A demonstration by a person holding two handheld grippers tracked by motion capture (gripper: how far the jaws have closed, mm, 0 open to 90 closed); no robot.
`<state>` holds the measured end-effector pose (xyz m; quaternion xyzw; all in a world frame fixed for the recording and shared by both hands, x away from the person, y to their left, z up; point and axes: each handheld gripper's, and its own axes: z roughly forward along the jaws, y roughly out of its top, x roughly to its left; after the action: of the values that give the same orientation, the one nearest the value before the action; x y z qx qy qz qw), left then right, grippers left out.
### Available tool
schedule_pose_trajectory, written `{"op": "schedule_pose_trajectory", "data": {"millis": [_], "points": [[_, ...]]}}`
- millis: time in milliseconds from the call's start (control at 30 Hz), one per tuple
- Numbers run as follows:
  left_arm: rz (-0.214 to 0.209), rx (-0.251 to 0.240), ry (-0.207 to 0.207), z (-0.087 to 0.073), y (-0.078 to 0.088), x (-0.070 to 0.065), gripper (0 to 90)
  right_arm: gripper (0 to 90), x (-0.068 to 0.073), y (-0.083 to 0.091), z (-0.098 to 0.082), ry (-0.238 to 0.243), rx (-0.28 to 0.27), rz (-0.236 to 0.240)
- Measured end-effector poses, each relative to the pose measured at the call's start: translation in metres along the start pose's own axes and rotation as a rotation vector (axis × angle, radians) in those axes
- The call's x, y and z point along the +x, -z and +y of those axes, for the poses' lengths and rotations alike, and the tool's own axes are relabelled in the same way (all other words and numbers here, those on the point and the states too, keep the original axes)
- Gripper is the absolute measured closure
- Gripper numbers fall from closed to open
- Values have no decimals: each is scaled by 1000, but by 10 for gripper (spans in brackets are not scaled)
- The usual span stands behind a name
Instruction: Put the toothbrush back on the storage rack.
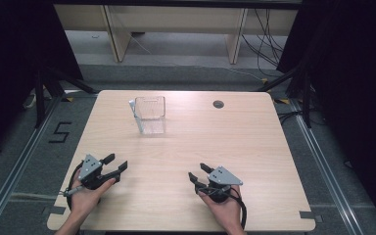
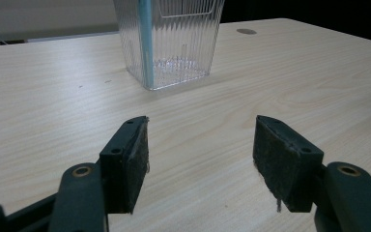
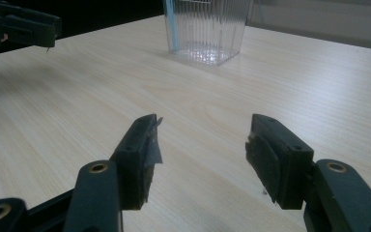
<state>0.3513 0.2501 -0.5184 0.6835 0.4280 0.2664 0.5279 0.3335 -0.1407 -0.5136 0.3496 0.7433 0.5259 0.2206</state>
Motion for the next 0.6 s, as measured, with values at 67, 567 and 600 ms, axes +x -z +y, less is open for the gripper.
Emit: {"op": "schedule_pose_trajectory", "data": {"millis": [67, 567, 600], "points": [[-3, -8, 0, -3, -1, 0, 366, 448, 1, 1, 0, 2, 4, -11], [35, -40, -27, -7, 5, -4, 356, 447, -1, 0, -2, 29, 1, -15], [39, -44, -26, -7, 6, -4, 354, 447, 0, 0, -2, 18, 3, -6]]}}
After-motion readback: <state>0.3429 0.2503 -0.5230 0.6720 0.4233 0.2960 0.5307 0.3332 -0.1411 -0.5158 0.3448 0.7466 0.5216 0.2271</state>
